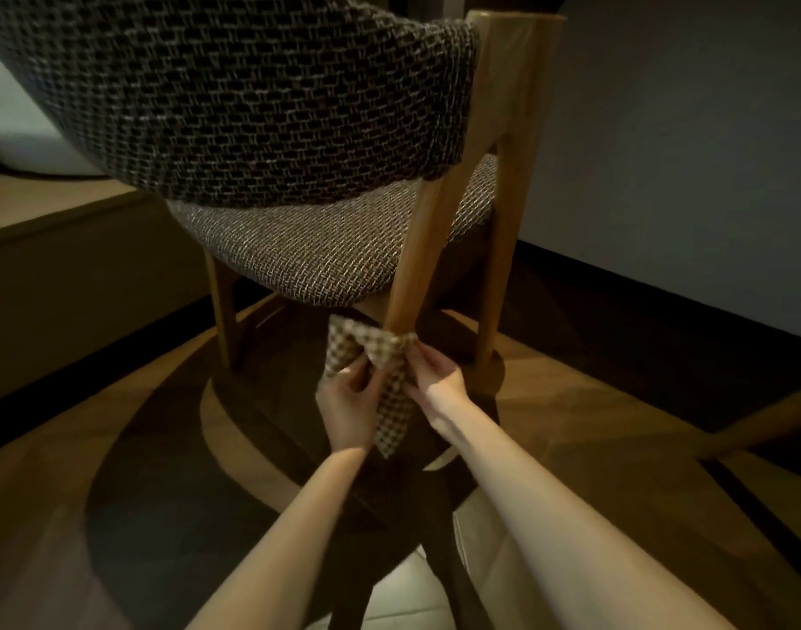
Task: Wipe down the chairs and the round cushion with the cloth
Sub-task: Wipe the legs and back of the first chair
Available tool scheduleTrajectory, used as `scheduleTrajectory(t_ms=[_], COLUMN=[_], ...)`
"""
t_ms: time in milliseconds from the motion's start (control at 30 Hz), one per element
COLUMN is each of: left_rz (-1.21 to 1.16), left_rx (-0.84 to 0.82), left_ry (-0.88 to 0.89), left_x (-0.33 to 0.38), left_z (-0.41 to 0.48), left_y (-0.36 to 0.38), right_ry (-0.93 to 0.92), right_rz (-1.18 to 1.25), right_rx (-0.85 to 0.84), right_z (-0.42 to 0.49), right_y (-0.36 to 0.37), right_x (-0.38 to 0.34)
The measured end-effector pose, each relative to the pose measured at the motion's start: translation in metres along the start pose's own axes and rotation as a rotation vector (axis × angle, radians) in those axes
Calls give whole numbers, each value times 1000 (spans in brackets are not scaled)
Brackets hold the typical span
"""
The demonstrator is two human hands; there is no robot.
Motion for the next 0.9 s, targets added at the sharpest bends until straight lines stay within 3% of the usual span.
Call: scheduleTrajectory(t_ms=[100, 233, 333, 467, 567, 767, 900], left_rz=[141, 169, 148, 74, 152, 262, 296], left_rx=[-187, -291, -318, -220, -266, -461, -579], left_ry=[-13, -190, -189, 70, 132, 4, -86], left_x=[-16, -46, -47, -19, -17, -41, -60], left_z=[6, -2, -8, -2, 4, 20, 25], left_y=[-6, -8, -6, -9, -7, -1, -4], right_ry=[145, 289, 225, 27, 55, 128, 207], right_rz=[-32, -115, -41, 217, 198, 30, -110], right_rx=[-74, -92, -23, 81, 78, -86, -99], right_z=[3, -1, -1, 2, 5, 17, 23], right_y=[-2, 3, 5, 4, 2, 1, 0], right_x=[21, 39, 31, 15, 26, 56, 76])
Point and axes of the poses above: each hand's wrist, its own z-axis towards the middle knuckle, its own y-axis out of the palm, x = y × z, the point moved 4 cm from there along z, towards the middle knuckle, and after that the axes turned 10 degrees about -x, right-handed, at the moved point
